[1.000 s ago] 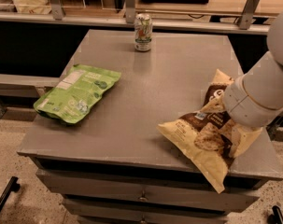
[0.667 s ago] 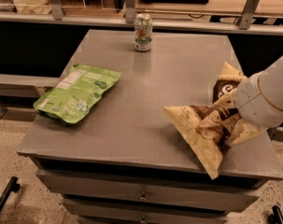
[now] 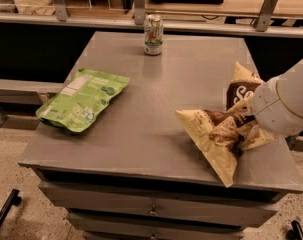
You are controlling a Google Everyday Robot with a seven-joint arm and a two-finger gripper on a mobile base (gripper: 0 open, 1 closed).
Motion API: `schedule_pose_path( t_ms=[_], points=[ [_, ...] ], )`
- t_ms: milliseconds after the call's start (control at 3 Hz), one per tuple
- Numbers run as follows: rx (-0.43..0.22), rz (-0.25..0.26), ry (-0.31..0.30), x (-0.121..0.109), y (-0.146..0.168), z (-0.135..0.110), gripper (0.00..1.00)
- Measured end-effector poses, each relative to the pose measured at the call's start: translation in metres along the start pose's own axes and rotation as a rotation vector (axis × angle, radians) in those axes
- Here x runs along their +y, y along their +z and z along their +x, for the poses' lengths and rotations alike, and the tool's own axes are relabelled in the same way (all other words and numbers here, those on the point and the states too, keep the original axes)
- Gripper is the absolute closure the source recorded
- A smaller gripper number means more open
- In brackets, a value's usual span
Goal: Move brown chip bag near green rice chip bag
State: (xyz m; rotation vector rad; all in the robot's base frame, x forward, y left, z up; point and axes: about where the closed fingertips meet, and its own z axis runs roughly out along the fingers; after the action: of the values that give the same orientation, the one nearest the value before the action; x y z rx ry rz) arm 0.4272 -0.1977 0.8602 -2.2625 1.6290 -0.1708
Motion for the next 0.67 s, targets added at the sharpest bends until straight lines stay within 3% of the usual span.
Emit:
schedule_pose_path(
  t_ms=[333, 667],
  points=[
    [-0.005, 0.044, -0.052, -0.009, -0.017, 0.001, 1.0],
    [-0.024, 0.127, -0.112, -0.029, -0.046, 0.008, 1.0]
  ],
)
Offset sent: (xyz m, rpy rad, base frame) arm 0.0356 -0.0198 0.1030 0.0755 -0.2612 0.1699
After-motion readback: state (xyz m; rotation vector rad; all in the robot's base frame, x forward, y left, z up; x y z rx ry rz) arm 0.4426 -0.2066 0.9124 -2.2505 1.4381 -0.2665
